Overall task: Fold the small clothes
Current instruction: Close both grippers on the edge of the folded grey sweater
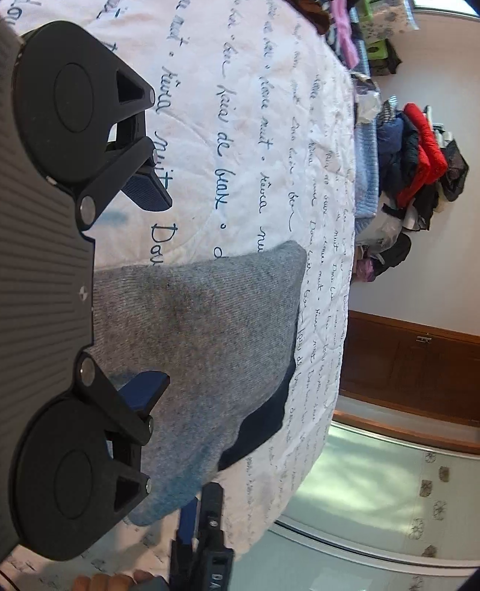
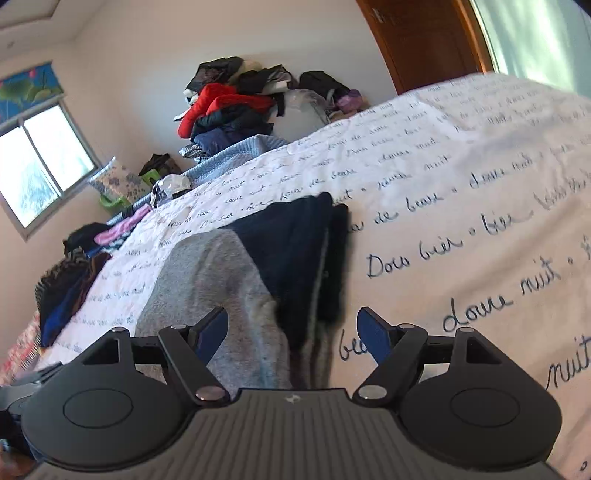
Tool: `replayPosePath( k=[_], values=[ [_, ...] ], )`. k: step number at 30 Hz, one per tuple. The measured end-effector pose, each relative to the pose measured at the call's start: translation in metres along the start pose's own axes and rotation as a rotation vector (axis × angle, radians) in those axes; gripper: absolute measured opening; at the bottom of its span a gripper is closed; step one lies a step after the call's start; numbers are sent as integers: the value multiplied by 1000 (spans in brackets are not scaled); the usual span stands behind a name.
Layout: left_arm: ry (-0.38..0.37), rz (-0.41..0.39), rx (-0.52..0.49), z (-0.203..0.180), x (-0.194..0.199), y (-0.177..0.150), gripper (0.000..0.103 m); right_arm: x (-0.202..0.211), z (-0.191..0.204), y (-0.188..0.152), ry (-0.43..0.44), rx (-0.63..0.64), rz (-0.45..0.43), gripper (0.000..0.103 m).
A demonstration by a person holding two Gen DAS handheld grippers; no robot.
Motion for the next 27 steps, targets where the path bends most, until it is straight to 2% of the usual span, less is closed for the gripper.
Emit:
replayPosePath(
  k=[2,5,7,10,12,14,16,18,20,22,23,25,26,27],
  values=[
    [-80,72,71,8,-10,4,93,-6,-10,-2,35,-55,23,78],
    [-171,167,154,17,-22,-2,93,-14,-17,-10,131,-130,70,78],
    [-210,156,159,20,-25,-6,95,-16,-19,-15,192,-154,87,78],
    [-249,122,171,22,-34,-2,95,-23,-22,-14,239,-208,83,78],
    [-286,120,228,25,-43,5,95,-34,-25,-8,282,-249,72,78],
    [-335,141,313,30,-57,15,95,-48,-26,-1,286,-255,67,78],
    [-389,155,381,32,-69,21,96,-59,-22,4,304,-232,58,78],
    [-412,150,406,34,-77,22,95,-70,-17,8,320,-197,53,78],
    [-427,133,397,33,-79,21,86,-79,-10,11,338,-165,55,78],
    [-389,139,384,34,-82,20,49,-85,-3,12,346,-130,59,78],
    [-386,141,395,37,-83,19,45,-87,-1,13,340,-121,65,76],
    [-409,139,443,45,-82,19,35,-91,-4,13,325,-142,90,53],
    [-407,134,447,47,-80,20,33,-93,-8,12,338,-184,102,36],
    [-402,124,439,48,-77,21,31,-94,-13,11,350,-226,99,32]
  ],
)
Point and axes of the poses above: each gripper's, at about its wrist camera, not at the fingertips, and x roughly against the way its jaws point, z to its left, y to its top, the point moved 3 cm from there along -x, roughly the way its jaws point, and after that the axes turned 10 degrees about x, right-handed, at the moved point
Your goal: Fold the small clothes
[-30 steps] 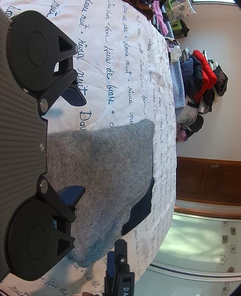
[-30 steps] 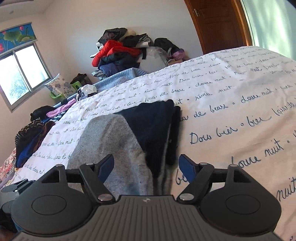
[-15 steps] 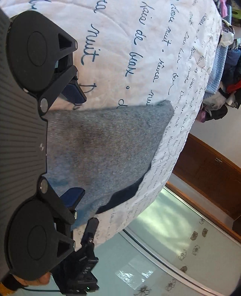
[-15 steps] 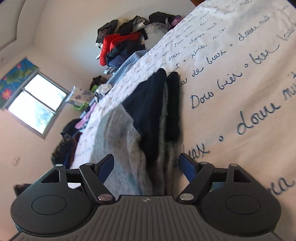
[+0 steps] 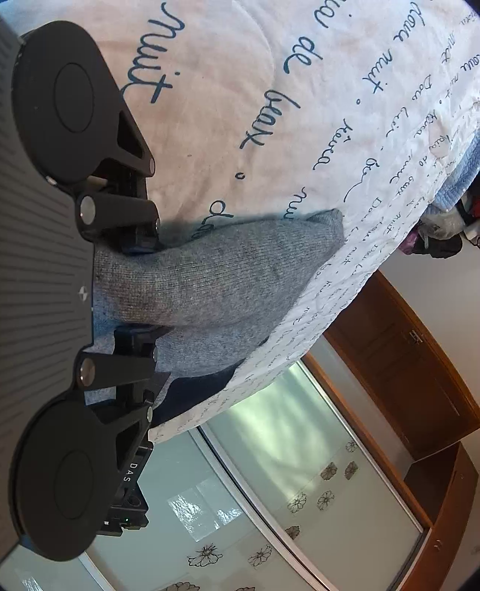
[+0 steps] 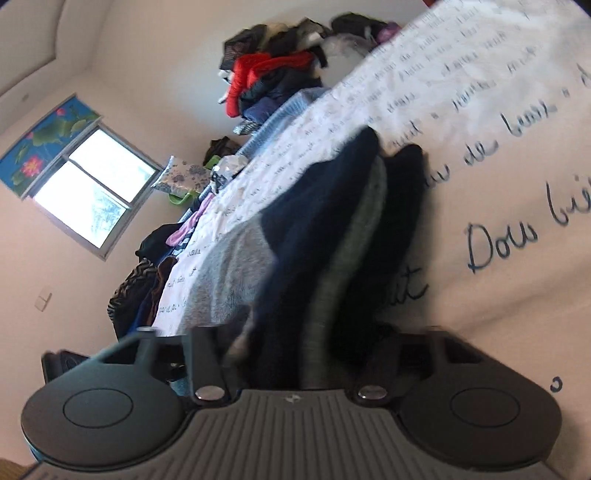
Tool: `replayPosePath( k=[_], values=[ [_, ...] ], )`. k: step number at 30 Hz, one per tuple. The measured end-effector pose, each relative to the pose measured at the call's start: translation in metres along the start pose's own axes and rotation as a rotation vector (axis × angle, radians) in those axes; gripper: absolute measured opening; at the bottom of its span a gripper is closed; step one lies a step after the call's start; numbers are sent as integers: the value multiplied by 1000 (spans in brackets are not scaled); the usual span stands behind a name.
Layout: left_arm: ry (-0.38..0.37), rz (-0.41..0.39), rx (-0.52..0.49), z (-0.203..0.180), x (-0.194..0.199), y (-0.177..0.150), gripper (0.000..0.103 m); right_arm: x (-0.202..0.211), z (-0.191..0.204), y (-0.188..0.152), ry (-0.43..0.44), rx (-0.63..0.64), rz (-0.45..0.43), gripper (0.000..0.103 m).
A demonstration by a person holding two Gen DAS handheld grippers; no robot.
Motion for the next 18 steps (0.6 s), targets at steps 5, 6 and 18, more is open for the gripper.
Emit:
replayPosePath(
  k=[5,6,18],
  values=[
    [56,-33,-115,-26,8,4,27,3,4,3,-1,-42,-14,26],
    [59,-42,-131,-32,12,7,27,4,9,6,1,-34,-19,25],
    [109,-217,-234,-94,59,84,26,-10,87,80,62,120,-96,25]
  ],
)
Point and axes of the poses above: each gripper's, at about its wrist camera, not at the fingertips, and x roughly against the way its jaws point, z to its left, y to its top, the point moved 3 cm from there along -x, roughly the way its jaws point, and after that the axes turned 10 degrees about x, right-handed, at the moved point
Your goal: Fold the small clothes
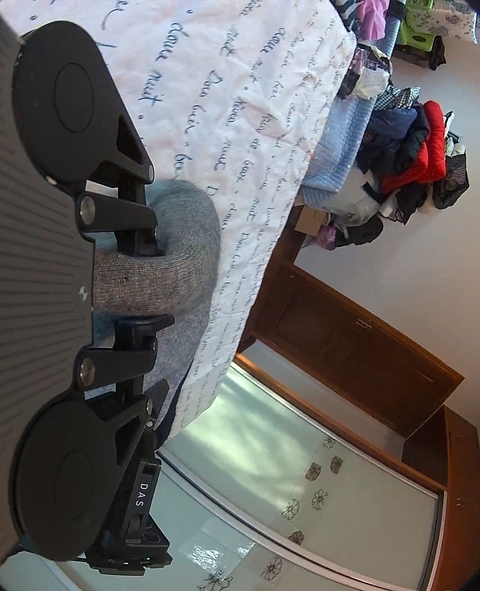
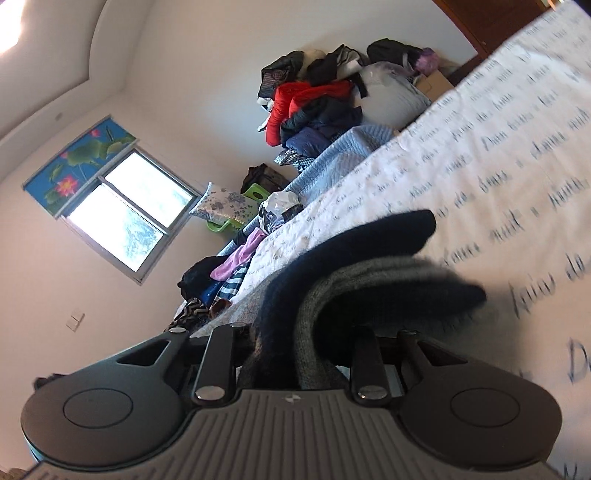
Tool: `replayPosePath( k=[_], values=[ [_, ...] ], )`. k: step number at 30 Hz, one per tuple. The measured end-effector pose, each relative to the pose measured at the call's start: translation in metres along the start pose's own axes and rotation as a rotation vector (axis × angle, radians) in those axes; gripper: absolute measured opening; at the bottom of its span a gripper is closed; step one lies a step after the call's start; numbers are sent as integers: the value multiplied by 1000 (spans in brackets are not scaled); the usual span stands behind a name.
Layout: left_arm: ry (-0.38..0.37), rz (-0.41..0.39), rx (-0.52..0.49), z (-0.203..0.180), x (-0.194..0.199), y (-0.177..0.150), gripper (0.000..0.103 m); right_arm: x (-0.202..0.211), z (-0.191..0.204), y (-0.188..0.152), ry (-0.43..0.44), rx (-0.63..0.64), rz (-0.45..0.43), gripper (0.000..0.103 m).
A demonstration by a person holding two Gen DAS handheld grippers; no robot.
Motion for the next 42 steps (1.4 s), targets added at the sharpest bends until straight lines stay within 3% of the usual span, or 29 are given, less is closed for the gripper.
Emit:
replayPosePath(
  k=[4,7,12,14,17,20,22,23,24,27,31,32,34,35,36,40,42],
  values=[
    [-9,-36,-35,-11,14,24,27,-8,15,22,23,28,-35,25],
    [23,6,-66,-7,21,10,28,-8,15,16,51,15,-31,25],
    [129,228,44,43,10,-53,27,-19,-10,-48,-10,-78,152,25],
    [151,266,59,55,7,-73,28,-21,-19,-78,-26,-113,211,25],
    [151,273,93,66,8,-83,28,-17,-27,-96,-39,-148,226,26],
    [147,272,127,71,15,-83,34,-10,-32,-97,-60,-165,231,37],
    [141,260,114,69,25,-87,42,-1,-29,-95,-85,-130,232,52],
    [131,259,111,68,30,-90,47,5,-28,-96,-83,-107,229,67],
    [112,259,115,68,36,-94,56,13,-25,-99,-70,-84,224,76],
    [58,254,134,69,55,-107,62,32,-21,-112,-36,-51,253,76],
    [12,260,111,69,67,-130,60,50,-14,-128,-30,22,282,76],
    [11,258,113,69,68,-133,55,53,-12,-132,-28,34,284,74],
    [17,270,144,73,66,-134,24,49,-8,-135,-52,48,301,53],
    [32,272,168,76,65,-133,18,47,-9,-136,-64,36,309,32],
    [36,276,210,79,67,-130,16,45,-10,-136,-61,8,311,20],
    [17,256,259,78,88,-116,12,60,-2,-136,25,-73,258,17],
    [41,283,247,81,91,-115,12,65,-4,-140,2,-95,269,18]
  ],
)
Point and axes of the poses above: each gripper's, at about its wrist camera, not at the fingertips, and x roughly against the way its jaws point, z to its left, y to its top, the point moved 3 cm from there along -x, roughly the way its jaws point, and after that the axes turned 10 degrees about x, right-handed, at the moved point
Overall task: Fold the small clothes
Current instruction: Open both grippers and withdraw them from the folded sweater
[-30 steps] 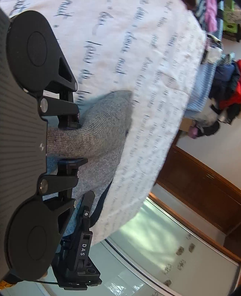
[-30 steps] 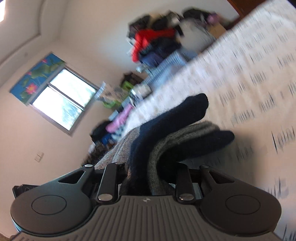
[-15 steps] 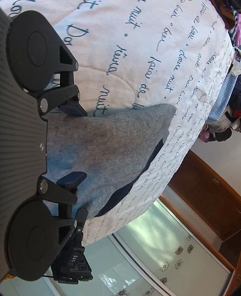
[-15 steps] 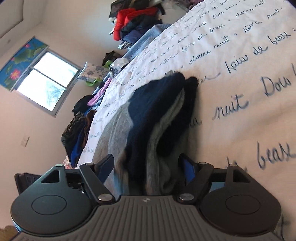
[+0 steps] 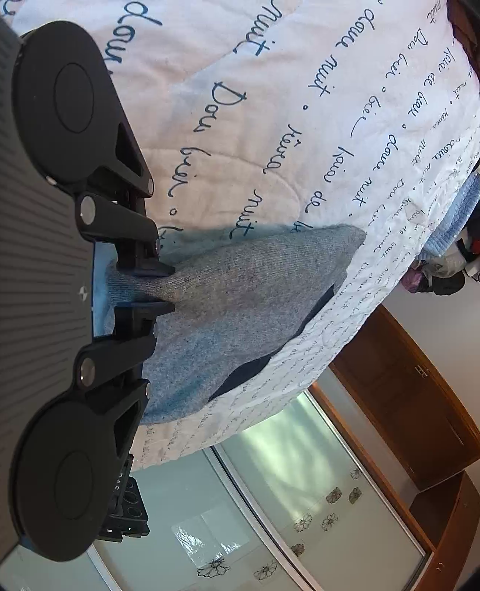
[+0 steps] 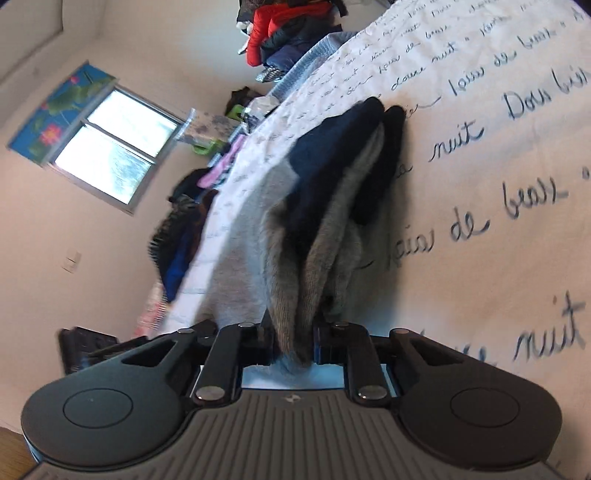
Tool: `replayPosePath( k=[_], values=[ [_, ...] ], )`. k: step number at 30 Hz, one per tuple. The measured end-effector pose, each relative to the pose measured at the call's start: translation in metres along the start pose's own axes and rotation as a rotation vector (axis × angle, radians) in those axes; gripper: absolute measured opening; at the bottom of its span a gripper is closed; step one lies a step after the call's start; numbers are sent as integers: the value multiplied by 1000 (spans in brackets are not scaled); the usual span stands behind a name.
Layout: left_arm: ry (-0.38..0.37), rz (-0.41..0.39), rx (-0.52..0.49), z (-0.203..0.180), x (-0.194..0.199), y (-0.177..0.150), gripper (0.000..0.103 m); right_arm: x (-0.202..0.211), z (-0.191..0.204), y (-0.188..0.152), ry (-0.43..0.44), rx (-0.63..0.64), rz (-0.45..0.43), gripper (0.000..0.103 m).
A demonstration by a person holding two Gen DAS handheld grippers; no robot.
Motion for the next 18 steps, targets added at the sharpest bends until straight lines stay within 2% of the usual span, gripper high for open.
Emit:
replayPosePath(
  k=[2,3,5,8,9,10,11,12,13,15,16,18],
  values=[
    [67,29,-20,7,-4,-4,12,-3,-10,-8,-96,11,62,20],
    [103,36,-39,10,-5,-7,12,-2,-12,-11,-98,28,65,19],
    [107,28,-54,13,-1,-11,14,12,-8,-9,-121,42,27,21],
    [141,-25,-97,5,10,-11,19,34,14,10,-267,180,-102,22],
    [160,-53,-141,-3,13,-12,24,37,24,19,-292,229,-140,24],
    [175,-80,-177,-11,16,-13,37,38,33,24,-285,269,-158,24],
    [186,-105,-205,-19,18,-15,44,35,43,29,-263,306,-164,24],
    [191,-125,-232,-27,18,-18,62,30,51,31,-247,335,-162,26],
    [195,-137,-254,-33,17,-21,73,22,56,30,-246,365,-153,29],
    [224,-144,-300,-40,11,-31,76,-2,62,23,-289,428,-94,40],
    [252,-140,-314,-40,6,-34,76,-14,60,18,-331,448,-58,42],
    [340,-153,-323,-36,-3,-41,74,-30,52,9,-479,472,-18,43]
  ],
)
Point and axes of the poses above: each gripper's, at about its wrist camera, not at the fingertips, and x roughly against the way its jaws point, z to its left, y to its top, the point moved 3 cm from there along -x, roughly the way its jaws point, and after that the axes turned 10 degrees about x, right-handed, at the moved point
